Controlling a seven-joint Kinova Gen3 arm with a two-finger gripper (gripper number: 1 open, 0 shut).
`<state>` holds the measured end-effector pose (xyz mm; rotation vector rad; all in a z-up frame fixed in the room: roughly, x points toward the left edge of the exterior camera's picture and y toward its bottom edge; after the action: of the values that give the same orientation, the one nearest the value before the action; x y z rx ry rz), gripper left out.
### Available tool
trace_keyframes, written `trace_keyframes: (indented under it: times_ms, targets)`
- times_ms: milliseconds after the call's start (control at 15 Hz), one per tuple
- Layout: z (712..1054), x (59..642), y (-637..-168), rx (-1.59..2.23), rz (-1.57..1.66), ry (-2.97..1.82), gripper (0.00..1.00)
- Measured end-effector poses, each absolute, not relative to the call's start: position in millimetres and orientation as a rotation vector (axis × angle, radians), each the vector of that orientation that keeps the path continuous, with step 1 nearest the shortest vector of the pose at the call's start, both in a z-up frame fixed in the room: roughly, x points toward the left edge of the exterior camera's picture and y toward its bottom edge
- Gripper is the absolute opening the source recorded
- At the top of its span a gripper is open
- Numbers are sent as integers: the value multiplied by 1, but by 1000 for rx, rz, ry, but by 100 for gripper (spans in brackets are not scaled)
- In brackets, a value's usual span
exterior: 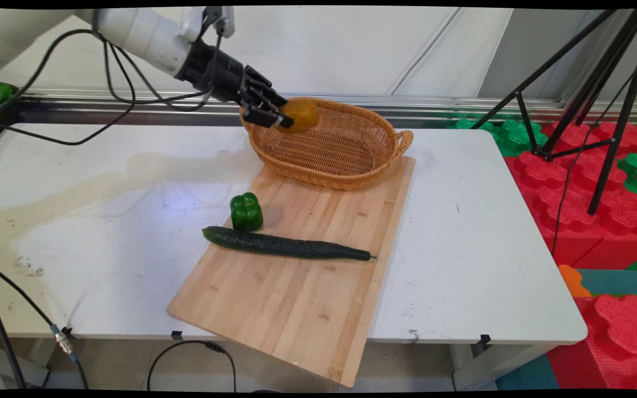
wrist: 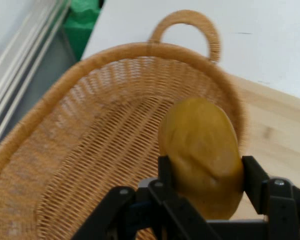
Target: Place the picked object on the cutting board
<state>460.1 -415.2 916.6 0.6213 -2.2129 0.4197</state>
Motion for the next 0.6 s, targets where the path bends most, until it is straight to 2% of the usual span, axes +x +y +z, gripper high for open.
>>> trace_keyframes:
  times_ms: [333, 600]
  targets:
    - [926, 453, -385, 591, 357, -2235, 0]
    - [920, 438, -360, 571, 300, -2263, 0]
